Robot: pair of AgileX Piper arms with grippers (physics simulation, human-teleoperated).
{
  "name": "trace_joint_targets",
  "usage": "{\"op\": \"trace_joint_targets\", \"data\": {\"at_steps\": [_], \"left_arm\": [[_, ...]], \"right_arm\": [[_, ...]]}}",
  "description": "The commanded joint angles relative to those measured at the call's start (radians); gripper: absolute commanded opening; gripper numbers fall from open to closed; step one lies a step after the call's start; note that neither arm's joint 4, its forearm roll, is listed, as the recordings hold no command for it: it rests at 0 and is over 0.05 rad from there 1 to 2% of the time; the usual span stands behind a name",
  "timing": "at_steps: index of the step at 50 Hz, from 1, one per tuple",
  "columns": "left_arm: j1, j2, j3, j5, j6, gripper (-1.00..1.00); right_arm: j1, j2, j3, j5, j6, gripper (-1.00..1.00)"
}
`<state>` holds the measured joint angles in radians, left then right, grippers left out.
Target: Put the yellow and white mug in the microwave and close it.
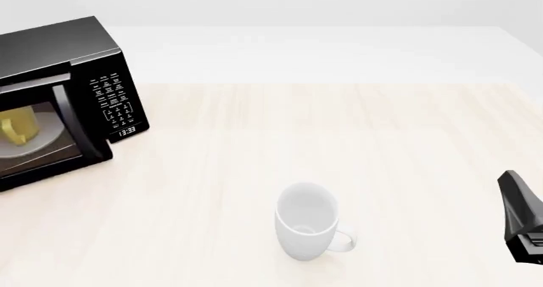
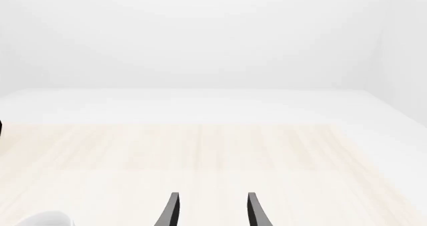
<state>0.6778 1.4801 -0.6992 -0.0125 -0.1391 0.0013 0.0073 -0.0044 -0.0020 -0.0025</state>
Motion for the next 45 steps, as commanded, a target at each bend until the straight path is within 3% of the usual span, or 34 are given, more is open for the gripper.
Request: {"op": "trace_joint_targets", "data": {"at_steps": [1,23,45], "left_arm": [[-0.016,0.022,-0.031,-0.021,-0.002,1.00],[-0.030,0.076,-0.093,-0.036,-0.017,1.00],[-0.003,0.091,-0.122,-0.031,-0.089,1.00]], "right_arm": [[0.000,0.000,0.000,0.000,0.000,1.00],[0.000,0.000,0.000,0.000,0.000,1.00],[0.000,0.000,0.000,0.000,0.000,1.00]]}}
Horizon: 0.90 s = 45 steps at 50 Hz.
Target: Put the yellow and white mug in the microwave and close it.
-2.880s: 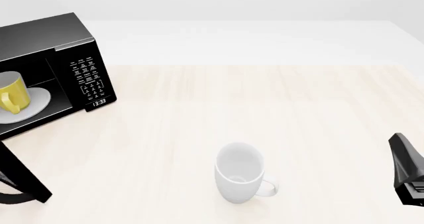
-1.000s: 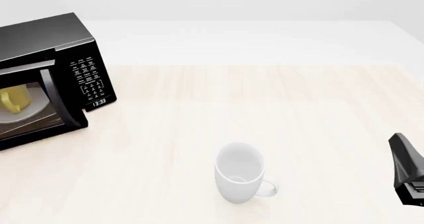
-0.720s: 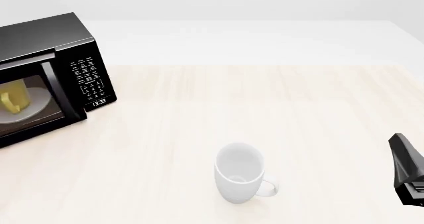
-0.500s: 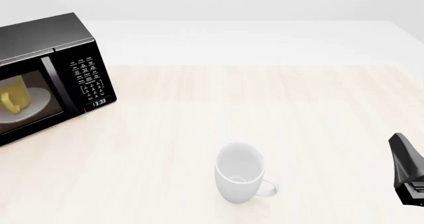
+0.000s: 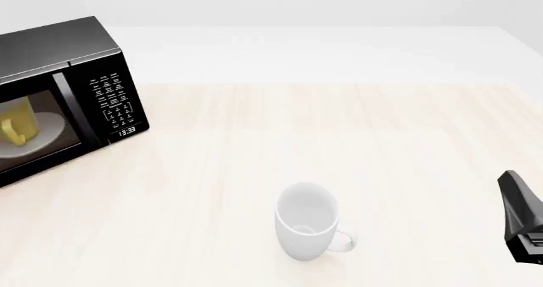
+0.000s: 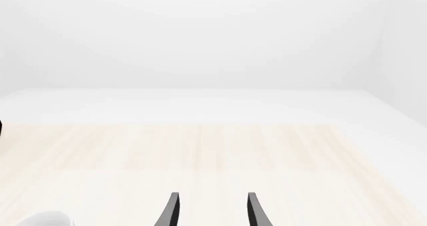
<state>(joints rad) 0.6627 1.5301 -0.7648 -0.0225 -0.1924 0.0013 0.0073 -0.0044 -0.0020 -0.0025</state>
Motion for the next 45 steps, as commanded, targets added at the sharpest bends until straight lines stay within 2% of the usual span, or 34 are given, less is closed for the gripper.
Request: {"op": "trace_joint_targets", "data": {"at_steps": [1,11,27,45], "left_arm": [[0.011,0.042,-0.056,-0.022,-0.037,1.00],[-0.014,0.025,-0.034,-0.020,-0.052,1.00],[-0.030,-0.054,0.070,-0.018,-0.040,1.00],[-0.060,-0.235,0.099,0.065,-0.039,1.00]], "right_arm": [[0.000,0.000,0.000,0.000,0.000,1.00],[0.000,0.000,0.000,0.000,0.000,1.00],[0.000,0.000,0.000,0.000,0.000,1.00],[0.000,0.000,0.000,0.000,0.000,1.00]]}}
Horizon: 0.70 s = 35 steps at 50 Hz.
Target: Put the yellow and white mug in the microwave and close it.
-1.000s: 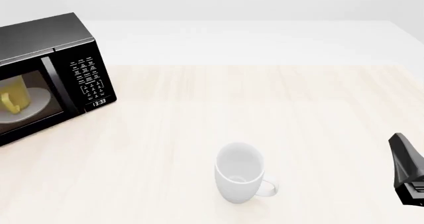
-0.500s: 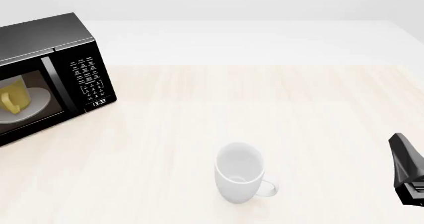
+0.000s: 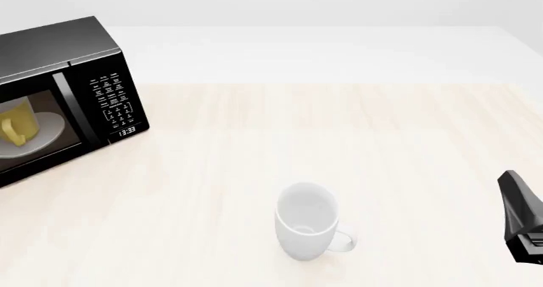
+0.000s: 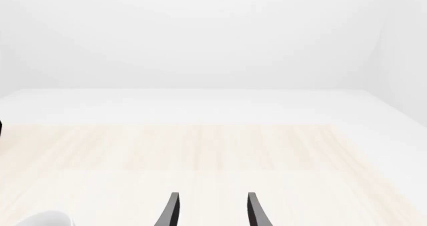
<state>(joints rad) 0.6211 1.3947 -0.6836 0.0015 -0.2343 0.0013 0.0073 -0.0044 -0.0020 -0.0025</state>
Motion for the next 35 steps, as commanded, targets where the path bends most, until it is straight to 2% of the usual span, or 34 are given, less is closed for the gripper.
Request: {"op": "trace_joint_targets", "data": {"at_steps": [1,22,35], "left_arm": [[-0.020,-0.107,0.017,0.045,0.002,1.00],[-0.056,-0.350,0.014,0.170,0.046,1.00],[-0.045,-0.469,0.009,0.253,0.061,1.00]], "right_arm": [[0.000,0.000,0.000,0.000,0.000,1.00],[0.000,0.000,0.000,0.000,0.000,1.00],[0.000,0.000,0.000,0.000,0.000,1.00]]}}
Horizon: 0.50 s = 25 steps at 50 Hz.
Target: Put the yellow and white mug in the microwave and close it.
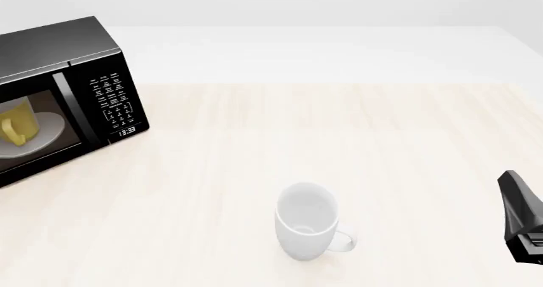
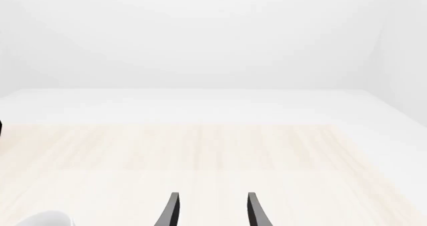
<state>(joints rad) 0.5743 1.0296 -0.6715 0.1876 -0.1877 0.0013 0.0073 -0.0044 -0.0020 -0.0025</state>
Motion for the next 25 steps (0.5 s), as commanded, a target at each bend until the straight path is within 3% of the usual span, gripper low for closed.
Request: {"op": "trace_joint_targets", "data": {"at_steps": [1,25], "left_arm": [[0.002,-0.114,-0.001,0.072,0.014,1.00],[-0.005,-0.297,-0.029,0.238,0.005,1.00]], "right_arm": [[0.000,0.000,0.000,0.000,0.000,1.00],[0.000,0.000,0.000,0.000,0.000,1.00]]}}
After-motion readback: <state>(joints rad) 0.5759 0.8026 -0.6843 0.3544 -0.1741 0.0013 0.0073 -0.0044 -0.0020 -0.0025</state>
